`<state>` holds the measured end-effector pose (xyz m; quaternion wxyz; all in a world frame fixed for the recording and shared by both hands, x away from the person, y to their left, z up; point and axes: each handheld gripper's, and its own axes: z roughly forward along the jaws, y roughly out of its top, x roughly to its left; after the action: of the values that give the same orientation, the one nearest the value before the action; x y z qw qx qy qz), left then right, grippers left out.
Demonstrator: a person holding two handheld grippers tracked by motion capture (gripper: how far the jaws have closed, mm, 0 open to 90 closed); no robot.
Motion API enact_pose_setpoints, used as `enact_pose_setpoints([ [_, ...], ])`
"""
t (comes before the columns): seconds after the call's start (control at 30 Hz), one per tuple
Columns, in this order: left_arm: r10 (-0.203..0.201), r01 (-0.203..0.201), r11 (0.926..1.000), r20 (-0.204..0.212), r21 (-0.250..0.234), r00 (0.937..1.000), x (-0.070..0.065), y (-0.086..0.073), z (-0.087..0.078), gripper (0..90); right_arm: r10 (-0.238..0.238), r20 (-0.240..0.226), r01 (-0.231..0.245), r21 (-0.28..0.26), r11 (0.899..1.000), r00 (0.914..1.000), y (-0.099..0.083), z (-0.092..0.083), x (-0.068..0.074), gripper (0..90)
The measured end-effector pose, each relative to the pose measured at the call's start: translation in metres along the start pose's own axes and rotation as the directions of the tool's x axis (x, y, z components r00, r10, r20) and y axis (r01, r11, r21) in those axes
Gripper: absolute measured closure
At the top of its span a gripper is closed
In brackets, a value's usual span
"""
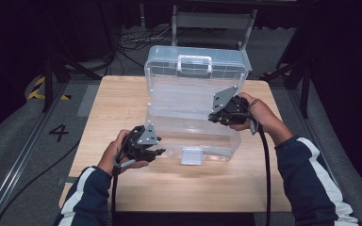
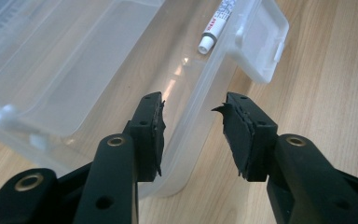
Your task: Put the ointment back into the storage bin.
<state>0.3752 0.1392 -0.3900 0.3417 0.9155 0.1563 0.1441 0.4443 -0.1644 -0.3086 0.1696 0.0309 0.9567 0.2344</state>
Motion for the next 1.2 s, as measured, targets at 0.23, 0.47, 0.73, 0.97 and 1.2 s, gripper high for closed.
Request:
enact_pose_setpoints([
  [0.23,-0.072,0.071,0.9973,-0.036,-0.019,0.9968,0.019,-0.014,-0.014,61.8,0.009,-0.002,-0.009,-0.004,1.000,1.0000,0.000,0.000,0.000,85.0],
  [0.47,-0.148,0.142,0.9815,-0.044,-0.129,0.9879,0.042,-0.026,-0.035,64.1,0.012,0.002,-0.012,-0.006,1.000,0.9999,0.000,0.000,0.000,84.8],
  [0.73,-0.264,0.245,0.9465,-0.067,-0.210,0.9623,0.074,-0.024,-0.032,63.1,0.010,0.017,-0.010,0.002,1.000,0.9998,0.001,0.001,0.001,84.1],
  [0.97,-0.315,0.273,0.9221,-0.124,-0.275,0.9409,0.100,-0.014,-0.024,77.6,0.018,0.022,-0.018,-0.009,1.000,0.9996,-0.002,0.000,0.002,83.8],
  [1.2,-0.323,0.258,0.9144,-0.177,-0.312,0.9296,0.117,0.007,-0.025,88.5,0.021,0.035,-0.021,-0.017,1.000,0.9992,-0.003,0.000,0.003,83.6],
])
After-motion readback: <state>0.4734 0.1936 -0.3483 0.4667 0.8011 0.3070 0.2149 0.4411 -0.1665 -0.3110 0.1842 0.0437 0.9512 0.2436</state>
